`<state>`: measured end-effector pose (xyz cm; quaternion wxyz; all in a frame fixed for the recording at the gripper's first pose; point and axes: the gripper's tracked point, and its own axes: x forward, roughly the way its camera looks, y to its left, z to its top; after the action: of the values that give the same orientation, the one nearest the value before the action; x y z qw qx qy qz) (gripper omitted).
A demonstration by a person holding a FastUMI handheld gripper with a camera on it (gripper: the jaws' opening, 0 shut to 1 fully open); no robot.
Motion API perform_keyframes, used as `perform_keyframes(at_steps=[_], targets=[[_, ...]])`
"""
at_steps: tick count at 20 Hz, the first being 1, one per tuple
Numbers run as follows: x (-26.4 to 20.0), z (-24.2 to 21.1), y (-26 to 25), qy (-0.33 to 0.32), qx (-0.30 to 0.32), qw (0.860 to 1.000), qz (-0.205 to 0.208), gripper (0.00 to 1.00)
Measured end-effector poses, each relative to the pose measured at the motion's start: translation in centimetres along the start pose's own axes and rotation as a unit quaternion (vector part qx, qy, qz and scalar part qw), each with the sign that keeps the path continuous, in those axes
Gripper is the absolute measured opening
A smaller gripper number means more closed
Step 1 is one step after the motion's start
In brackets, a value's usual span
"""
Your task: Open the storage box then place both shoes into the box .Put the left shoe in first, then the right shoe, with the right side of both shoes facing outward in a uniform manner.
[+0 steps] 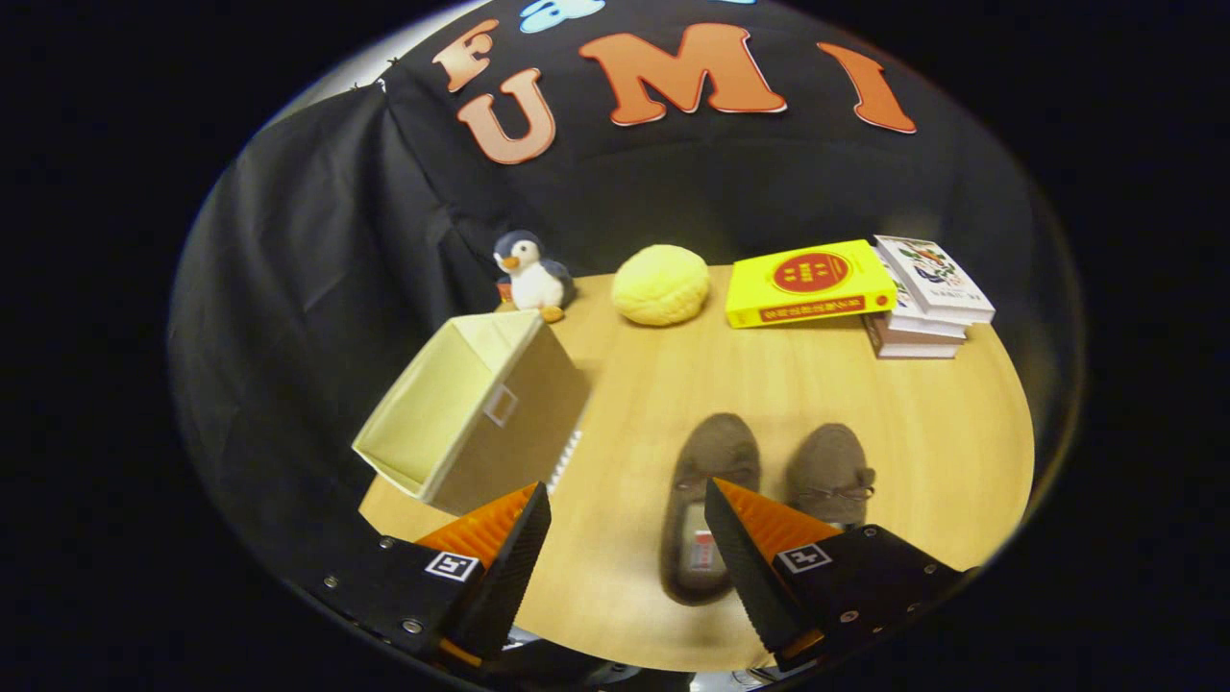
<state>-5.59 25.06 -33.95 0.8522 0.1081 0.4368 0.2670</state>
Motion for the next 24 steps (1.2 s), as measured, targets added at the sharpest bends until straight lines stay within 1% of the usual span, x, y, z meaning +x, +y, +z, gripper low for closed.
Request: perform_keyframes(at_steps=[2,4,6,8,11,15,19,21,22,23,24], targets=[[0.6,-1.4,-2.6,0.016,-0.013,0.999,-0.027,0.97],[1.6,-2.6,-4.4,0.032,-0.02,0.998,-0.043,0.96],[2.5,-3.2,-4.9,0.041,-0.028,0.998,-0.042,0.94],[3.5,-3.4,-5.7,0.05,-0.047,0.996,-0.051,0.89],[5.2,-3.9,-5.2,0.062,-0.072,0.995,-0.036,0.82],[7.3,-4.8,-6.4,0.072,-0.088,0.992,-0.054,0.76],[9.2,-5.8,-7.7,0.087,-0.091,0.99,-0.062,0.67],[10.4,-6.1,-7.8,0.097,-0.084,0.99,-0.064,0.59],[10.9,-6.2,-7.8,0.1,-0.085,0.989,-0.066,0.53],[11.3,-6.2,-8.3,0.102,-0.089,0.988,-0.076,0.49],[11.7,-6.3,-8.5,0.105,-0.089,0.987,-0.082,0.43]])
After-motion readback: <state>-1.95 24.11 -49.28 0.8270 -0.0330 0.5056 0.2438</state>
